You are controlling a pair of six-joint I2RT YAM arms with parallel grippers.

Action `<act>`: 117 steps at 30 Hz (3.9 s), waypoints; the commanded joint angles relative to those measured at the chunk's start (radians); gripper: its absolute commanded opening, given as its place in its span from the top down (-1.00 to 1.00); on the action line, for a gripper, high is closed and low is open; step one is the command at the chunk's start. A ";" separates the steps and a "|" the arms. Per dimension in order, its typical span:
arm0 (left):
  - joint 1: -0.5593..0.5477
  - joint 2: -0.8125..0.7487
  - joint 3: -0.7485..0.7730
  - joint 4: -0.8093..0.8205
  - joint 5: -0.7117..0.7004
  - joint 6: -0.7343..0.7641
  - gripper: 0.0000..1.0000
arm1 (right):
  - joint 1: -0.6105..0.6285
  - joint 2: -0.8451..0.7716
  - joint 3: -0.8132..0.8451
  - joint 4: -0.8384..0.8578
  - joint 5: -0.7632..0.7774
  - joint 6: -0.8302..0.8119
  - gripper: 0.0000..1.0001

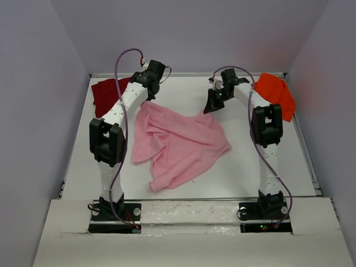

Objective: Fold and stack the t-shirts
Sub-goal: Flatten out the tshirt

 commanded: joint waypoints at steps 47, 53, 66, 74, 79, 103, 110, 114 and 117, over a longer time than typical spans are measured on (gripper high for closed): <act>0.127 -1.403 -0.052 -0.126 0.464 -0.220 1.00 | -0.088 -1.402 0.295 -0.363 -0.066 0.385 1.00; 0.110 -1.479 -0.080 -0.149 0.289 -0.324 1.00 | -0.088 -1.587 0.130 -0.224 0.301 0.410 1.00; 0.097 -1.519 -0.386 -0.095 0.350 -0.316 1.00 | -0.088 -1.578 -0.104 -0.181 0.330 0.335 1.00; 0.097 -1.450 -0.636 0.090 0.425 -0.267 1.00 | -0.088 -1.508 -0.412 -0.087 0.203 0.338 1.00; 0.097 -1.409 -0.829 0.268 0.436 -0.244 1.00 | -0.088 -1.480 -0.623 0.012 0.189 0.337 1.00; 0.149 -0.480 -0.692 0.543 0.429 -0.066 1.00 | -0.101 -0.790 -0.629 0.281 0.289 0.160 1.00; 0.173 -0.159 -0.395 0.384 0.488 -0.028 1.00 | -0.143 -0.612 -0.529 0.289 0.283 0.120 1.00; 0.176 -0.056 -0.300 0.350 0.520 -0.009 1.00 | -0.175 -0.543 -0.471 0.289 0.266 0.110 1.00; 0.177 0.002 -0.241 0.330 0.537 -0.006 1.00 | -0.175 -0.505 -0.449 0.290 0.266 0.103 1.00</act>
